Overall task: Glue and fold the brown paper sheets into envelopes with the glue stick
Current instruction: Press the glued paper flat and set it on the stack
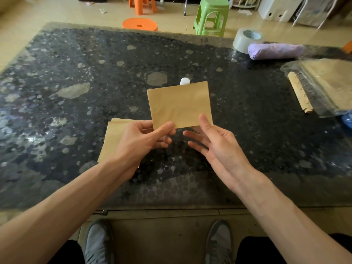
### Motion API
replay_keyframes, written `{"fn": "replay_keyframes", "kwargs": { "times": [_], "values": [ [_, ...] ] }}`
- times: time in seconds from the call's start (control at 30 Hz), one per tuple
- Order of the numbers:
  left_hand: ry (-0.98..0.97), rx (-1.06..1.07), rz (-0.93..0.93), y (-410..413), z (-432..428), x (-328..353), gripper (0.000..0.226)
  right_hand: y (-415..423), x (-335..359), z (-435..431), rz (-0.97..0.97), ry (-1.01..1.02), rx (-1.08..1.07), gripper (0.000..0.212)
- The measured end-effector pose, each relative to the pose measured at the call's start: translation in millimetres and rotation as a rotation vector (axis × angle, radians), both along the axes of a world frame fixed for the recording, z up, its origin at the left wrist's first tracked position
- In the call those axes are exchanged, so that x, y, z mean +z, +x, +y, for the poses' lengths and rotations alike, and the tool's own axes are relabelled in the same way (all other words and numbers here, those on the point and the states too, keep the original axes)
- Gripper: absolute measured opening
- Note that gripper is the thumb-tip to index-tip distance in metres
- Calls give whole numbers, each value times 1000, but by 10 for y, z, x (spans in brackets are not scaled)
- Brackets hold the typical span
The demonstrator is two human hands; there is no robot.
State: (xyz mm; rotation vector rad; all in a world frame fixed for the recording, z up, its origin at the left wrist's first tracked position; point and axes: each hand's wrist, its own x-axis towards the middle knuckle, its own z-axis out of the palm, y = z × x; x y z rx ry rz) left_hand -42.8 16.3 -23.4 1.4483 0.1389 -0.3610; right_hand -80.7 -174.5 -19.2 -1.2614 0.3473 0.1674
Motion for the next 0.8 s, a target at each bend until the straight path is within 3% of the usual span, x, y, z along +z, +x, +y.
{"fn": "replay_keyframes", "kwargs": {
  "times": [0.3,0.5,0.8],
  "values": [
    [-37,-92,58,-87,-88,-3,37,-40,-97,93,-15,-126,-34,30],
    [-39,-65,71,-73,-69,-37,25,-62,-102,146,5,-135,-58,31],
    [-75,-142,75,-21,-9,24,29,-50,-108,73,38,-137,-147,21]
  ]
}}
